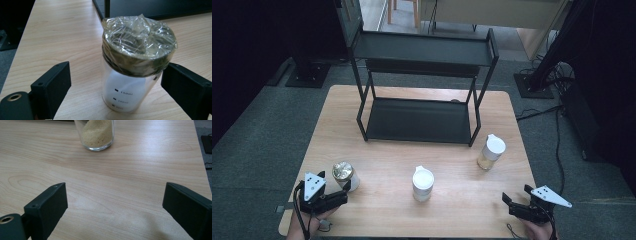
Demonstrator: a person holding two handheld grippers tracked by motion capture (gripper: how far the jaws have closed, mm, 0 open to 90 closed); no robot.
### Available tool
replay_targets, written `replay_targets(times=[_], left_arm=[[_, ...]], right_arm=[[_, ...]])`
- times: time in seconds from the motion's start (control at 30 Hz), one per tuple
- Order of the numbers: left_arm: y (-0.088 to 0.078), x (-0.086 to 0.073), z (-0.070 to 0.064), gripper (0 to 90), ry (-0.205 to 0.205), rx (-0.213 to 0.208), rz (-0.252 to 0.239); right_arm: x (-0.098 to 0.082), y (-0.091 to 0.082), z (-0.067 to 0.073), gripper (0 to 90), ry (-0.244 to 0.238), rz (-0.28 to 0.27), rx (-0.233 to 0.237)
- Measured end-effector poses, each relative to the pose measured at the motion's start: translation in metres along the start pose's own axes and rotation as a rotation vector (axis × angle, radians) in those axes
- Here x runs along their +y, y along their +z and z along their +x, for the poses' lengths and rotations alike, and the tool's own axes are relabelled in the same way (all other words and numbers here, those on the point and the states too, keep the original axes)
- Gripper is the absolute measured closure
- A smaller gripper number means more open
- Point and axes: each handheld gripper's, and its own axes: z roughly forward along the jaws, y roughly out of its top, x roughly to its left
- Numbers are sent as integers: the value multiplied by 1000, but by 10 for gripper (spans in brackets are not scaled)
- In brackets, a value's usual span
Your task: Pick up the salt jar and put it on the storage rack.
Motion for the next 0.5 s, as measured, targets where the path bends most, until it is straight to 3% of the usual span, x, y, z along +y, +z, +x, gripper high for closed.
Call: replay_targets(times=[0.5], left_arm=[[5, 8, -8, 95, 5, -18, -2]], right_arm=[[0, 0, 0, 57, 0, 0, 3]])
